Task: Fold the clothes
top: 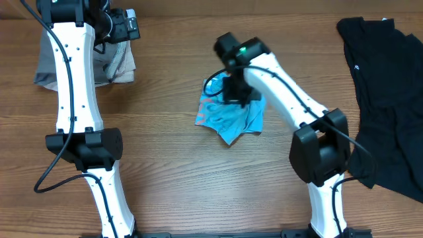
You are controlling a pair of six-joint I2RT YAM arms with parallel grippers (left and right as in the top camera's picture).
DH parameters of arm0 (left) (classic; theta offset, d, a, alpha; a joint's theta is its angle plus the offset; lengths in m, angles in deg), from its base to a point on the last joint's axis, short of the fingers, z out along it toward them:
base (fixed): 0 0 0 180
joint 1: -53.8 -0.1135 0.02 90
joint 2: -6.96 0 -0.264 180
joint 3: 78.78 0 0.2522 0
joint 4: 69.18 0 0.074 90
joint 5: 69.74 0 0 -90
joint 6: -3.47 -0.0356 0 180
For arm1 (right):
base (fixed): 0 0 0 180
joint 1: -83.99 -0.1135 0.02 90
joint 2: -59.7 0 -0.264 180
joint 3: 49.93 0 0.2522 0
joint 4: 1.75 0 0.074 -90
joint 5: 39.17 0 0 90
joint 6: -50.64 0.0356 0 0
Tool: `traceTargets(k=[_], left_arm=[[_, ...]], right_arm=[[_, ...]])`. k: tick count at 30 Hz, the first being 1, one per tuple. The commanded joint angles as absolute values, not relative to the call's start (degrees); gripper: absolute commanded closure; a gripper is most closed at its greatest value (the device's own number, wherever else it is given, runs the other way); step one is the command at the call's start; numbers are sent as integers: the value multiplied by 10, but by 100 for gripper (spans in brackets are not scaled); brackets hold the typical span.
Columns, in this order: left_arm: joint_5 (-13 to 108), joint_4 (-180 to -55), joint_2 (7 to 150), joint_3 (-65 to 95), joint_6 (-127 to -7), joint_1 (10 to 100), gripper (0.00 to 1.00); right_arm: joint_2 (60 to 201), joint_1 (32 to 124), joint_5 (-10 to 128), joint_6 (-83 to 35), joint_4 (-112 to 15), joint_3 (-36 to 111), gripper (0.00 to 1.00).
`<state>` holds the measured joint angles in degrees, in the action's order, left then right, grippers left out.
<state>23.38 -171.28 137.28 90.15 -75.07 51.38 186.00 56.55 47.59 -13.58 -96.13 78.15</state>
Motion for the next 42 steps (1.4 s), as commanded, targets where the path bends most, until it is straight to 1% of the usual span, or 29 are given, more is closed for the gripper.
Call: traceTargets(k=[1,6,7,8,9,10,13,15,16,18,26,29,33,36,37,38,42], left_arm=[[226,-1709,1370,899,-770,511,0],[226,-1708,1370,899,-776,511,0],[226,-1707,1370,899,-776,511,0],[226,-1706,1370,899,-778,511,0],[226,-1705,1370,899,-778,511,0],[226,-1705,1370,899,-778,511,0],[226,-1699,1370,899,-778,511,0],[226,-1694,1370,899,-778,511,0],[226,-1694,1370,899,-778,511,0],[226,-1693,1370,899,-778,511,0],[209,-1693,1370,899,-778,511,0],[209,-1693,1370,899,-778,511,0],[209,-1693,1370,899,-778,511,0],[209,-1693,1370,899,-778,511,0],[209,-1693,1370,899,-778,511,0],[209,-1693,1370,899,-778,511,0],[209,-1693,1370,899,-778,511,0]], right_arm=[[1862,606,479,-177,-978,788,96],[1862,644,480,-220,-990,785,95],[1862,651,480,-235,-995,785,85],[1862,655,487,-253,-999,785,63],[1862,658,497,-270,-999,787,39],[1860,659,500,-273,-997,790,34],[1856,652,514,-279,-987,834,32],[1854,632,562,-320,-966,889,30],[1855,620,560,-328,-953,902,27],[1856,599,556,-339,-931,903,25],[1926,543,533,-338,-918,900,27],[1944,538,486,-317,-919,898,34],[1945,544,456,-306,-918,898,56],[1944,557,453,-295,-921,901,88],[1944,561,453,-288,-925,904,93],[1943,569,453,-279,-933,914,96],[1941,600,460,-268,-965,956,96]])
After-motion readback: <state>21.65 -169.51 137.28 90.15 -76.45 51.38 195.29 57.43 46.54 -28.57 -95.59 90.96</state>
